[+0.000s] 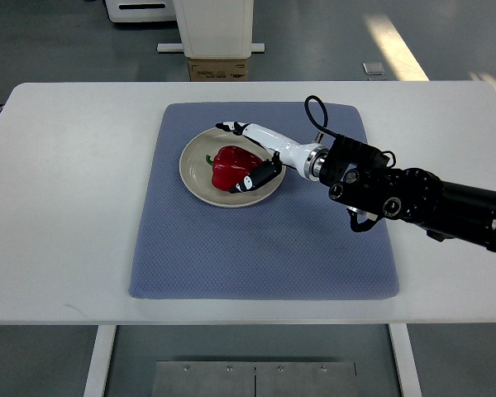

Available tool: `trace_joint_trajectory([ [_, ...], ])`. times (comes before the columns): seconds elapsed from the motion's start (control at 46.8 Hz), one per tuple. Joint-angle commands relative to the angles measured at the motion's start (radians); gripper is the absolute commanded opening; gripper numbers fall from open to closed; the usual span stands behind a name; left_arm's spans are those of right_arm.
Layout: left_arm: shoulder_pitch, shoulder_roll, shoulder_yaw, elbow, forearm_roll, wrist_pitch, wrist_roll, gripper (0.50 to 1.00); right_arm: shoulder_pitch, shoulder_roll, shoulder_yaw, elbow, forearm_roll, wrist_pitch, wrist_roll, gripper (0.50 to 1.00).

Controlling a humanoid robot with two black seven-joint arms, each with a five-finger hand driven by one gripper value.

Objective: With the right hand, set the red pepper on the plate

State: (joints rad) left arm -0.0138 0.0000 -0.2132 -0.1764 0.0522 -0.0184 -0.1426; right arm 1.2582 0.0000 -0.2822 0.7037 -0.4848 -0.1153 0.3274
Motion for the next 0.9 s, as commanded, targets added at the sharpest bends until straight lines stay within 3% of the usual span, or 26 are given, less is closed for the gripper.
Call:
trace_joint_trajectory([
  [0.0,0.000,0.000,0.000,0.000,0.000,0.000,0.000,1.000,-0.002,0.000,0.035,-0.010,0.000,0.000,-0.002,1.000],
  [0.556,0.000,0.000,0.000,0.000,0.000,0.000,0.000,1.000,-0.063,0.000,0.241,-0.049,0.005,0.002,-0.007,1.000],
  [0.877,0.000,0.000,0.000,0.000,0.000,0.000,0.000,1.000,-0.148,-0.032,0.518,-0.043,0.005,0.002,-0.033,1.000],
])
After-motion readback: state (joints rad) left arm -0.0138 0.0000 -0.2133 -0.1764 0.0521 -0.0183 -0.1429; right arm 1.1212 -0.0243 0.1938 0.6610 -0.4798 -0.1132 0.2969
